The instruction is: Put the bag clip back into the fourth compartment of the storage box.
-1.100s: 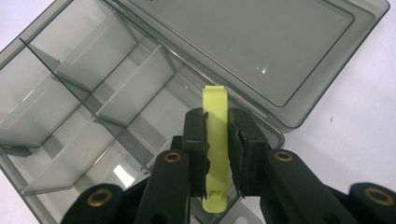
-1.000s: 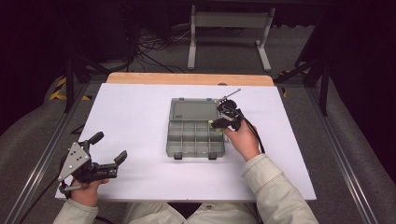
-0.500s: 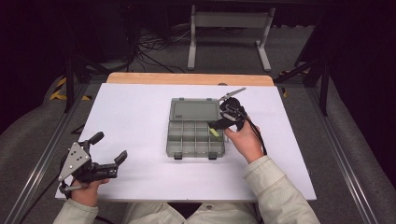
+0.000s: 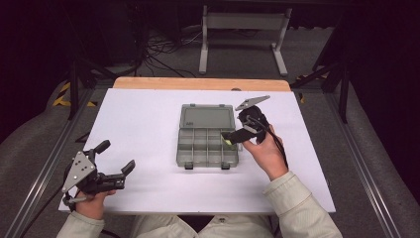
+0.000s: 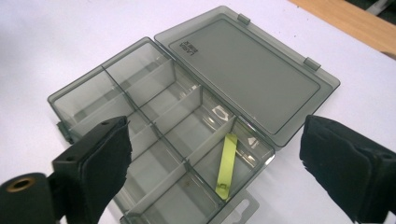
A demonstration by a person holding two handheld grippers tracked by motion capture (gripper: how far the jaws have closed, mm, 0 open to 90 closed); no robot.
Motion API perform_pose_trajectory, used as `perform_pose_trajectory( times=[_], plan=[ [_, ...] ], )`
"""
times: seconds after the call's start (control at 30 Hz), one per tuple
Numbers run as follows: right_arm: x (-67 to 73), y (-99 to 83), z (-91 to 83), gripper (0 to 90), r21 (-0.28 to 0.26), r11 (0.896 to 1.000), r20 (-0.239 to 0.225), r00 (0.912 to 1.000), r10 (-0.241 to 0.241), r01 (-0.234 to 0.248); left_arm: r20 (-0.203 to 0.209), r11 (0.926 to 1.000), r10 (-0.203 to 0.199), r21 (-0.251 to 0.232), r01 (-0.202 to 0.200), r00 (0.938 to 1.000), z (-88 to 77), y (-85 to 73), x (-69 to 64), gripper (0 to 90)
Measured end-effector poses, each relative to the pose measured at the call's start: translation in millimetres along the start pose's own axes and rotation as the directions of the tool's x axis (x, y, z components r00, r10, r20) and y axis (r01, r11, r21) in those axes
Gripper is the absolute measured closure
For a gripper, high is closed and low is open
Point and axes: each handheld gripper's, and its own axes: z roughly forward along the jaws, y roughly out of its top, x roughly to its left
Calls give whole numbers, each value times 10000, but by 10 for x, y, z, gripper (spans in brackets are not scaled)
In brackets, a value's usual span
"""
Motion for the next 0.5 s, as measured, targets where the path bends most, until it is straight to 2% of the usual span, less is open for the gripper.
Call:
perform_pose_trajectory(
  times=[0.23,0.37,0.5],
  plan=[
    [40,-63,-167,45,-564,9980,-112,9995,-309,302,2,10000,6,6,-6,10000,3,0,-4,3],
    [73,-121,-282,21,-1034,9925,-29,9978,-658,651,4,10000,8,-3,-8,10000,1,2,-6,3],
    [58,-178,-354,14,-1231,9908,-102,9983,-579,562,-9,10000,0,-3,0,10000,0,1,-3,3]
  ],
)
